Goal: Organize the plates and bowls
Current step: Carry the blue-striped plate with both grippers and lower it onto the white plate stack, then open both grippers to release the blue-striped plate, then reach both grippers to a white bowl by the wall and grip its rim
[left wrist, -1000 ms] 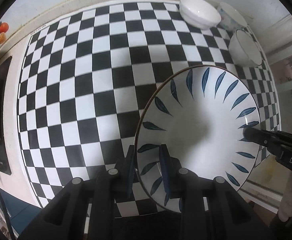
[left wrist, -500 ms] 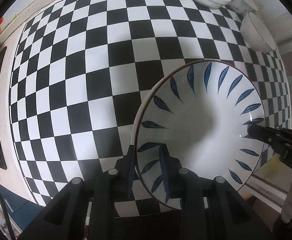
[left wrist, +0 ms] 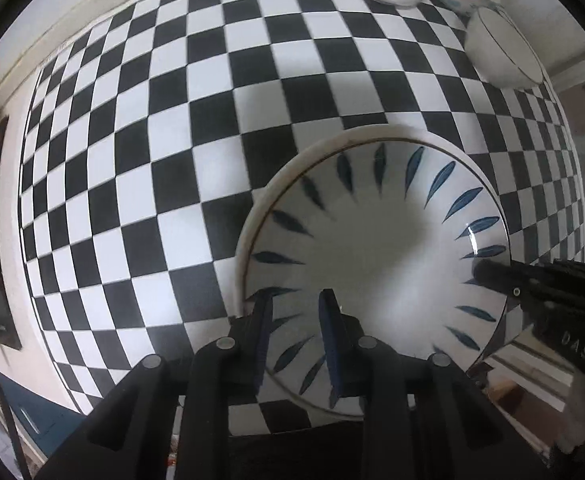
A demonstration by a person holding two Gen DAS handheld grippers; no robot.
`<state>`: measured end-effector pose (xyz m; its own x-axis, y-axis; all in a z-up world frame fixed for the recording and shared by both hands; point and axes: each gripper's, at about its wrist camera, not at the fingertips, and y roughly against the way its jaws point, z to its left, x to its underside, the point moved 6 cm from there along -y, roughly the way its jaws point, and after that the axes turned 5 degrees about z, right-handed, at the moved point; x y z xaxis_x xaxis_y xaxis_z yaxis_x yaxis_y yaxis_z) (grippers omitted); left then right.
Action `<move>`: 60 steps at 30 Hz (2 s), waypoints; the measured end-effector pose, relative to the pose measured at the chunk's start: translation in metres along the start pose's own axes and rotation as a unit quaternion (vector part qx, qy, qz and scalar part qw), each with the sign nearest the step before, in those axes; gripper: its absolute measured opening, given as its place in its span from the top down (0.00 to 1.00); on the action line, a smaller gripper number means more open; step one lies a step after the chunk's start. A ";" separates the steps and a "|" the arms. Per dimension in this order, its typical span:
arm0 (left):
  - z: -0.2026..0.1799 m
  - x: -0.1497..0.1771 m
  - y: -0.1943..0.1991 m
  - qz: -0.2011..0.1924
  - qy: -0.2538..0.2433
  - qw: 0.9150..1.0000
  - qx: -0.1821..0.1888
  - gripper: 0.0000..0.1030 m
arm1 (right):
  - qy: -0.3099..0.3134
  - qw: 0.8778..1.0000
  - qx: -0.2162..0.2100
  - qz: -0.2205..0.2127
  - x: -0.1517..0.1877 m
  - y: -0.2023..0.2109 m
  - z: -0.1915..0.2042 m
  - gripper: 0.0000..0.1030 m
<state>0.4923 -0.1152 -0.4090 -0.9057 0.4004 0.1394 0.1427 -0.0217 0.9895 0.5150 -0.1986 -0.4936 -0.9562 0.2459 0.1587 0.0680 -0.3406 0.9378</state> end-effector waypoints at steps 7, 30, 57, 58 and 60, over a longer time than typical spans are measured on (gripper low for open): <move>-0.018 0.003 -0.002 0.003 -0.006 1.000 -0.009 0.79 | -0.010 1.000 0.008 0.005 0.005 -0.005 0.001 0.90; -0.002 0.040 0.106 -0.047 0.022 0.998 0.025 0.78 | -0.025 0.991 0.093 -0.094 0.040 0.108 0.063 0.89; 0.016 0.009 0.154 -0.119 0.006 0.989 0.084 0.69 | -0.082 0.989 0.004 -0.123 0.053 0.155 0.093 0.24; 0.012 -0.003 0.153 -0.118 0.009 0.989 0.091 0.68 | -0.088 0.988 -0.005 -0.129 0.047 0.159 0.084 0.24; 0.007 -0.023 0.150 -0.119 0.018 0.988 0.092 0.68 | -0.096 0.986 -0.014 -0.136 0.036 0.164 0.068 0.24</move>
<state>0.5374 -0.1208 -0.2638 -0.9356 0.3407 -0.0923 -0.0092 0.2378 0.9713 0.5115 -0.1841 -0.3128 -0.8661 0.4984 -0.0387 -0.1936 -0.2631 0.9451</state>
